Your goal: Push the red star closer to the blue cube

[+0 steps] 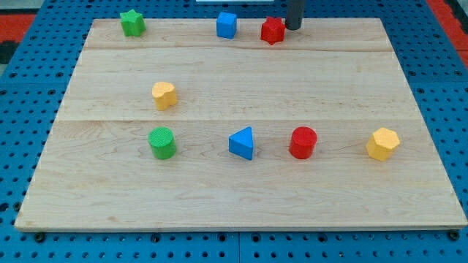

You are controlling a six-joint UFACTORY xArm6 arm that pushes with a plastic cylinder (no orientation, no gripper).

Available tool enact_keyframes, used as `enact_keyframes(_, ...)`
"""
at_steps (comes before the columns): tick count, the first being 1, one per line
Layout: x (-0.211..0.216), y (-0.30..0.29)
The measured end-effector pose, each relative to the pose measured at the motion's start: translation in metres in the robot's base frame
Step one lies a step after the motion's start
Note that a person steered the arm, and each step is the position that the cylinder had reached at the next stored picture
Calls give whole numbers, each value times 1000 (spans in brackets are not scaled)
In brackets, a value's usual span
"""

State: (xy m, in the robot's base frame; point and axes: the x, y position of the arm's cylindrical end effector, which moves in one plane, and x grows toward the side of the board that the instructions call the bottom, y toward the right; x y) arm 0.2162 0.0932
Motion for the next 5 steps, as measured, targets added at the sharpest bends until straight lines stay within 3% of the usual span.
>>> enact_keyframes(2,73,-107)
enact_keyframes(3,64,-35)
enact_keyframes(4,34,-51)
enact_keyframes(5,25,-130)
